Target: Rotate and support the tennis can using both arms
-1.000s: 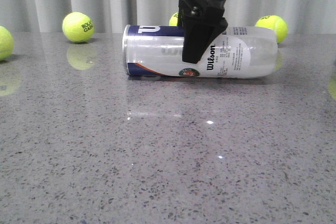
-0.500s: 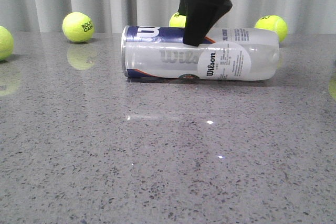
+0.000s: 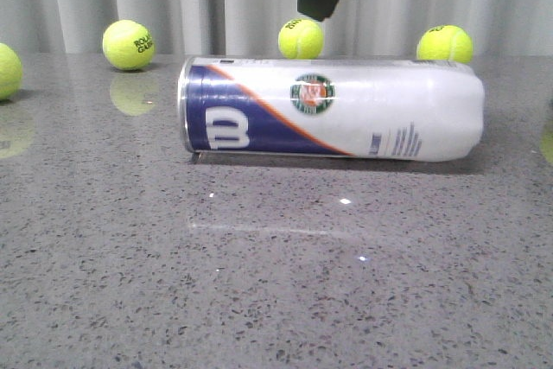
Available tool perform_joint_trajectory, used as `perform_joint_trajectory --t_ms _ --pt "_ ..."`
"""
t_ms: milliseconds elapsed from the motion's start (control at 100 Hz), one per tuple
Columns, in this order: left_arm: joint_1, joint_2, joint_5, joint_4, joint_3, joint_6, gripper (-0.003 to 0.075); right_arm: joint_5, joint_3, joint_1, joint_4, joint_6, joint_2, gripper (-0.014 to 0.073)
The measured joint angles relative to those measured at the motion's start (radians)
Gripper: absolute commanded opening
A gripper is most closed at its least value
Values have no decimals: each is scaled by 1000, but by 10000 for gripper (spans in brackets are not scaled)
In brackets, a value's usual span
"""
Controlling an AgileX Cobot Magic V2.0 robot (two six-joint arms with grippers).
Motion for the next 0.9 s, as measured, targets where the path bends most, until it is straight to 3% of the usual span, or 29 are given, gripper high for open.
perform_joint_trajectory --t_ms 170,490,900 --pt "0 0 0 0 0 0 -21 -47 0 0 0 156 -53 643" --pt "0 0 0 0 0 0 -21 -139 56 -41 0 316 -184 643" --pt "0 0 0 0 0 0 -21 -377 462 -232 -27 436 -507 643"
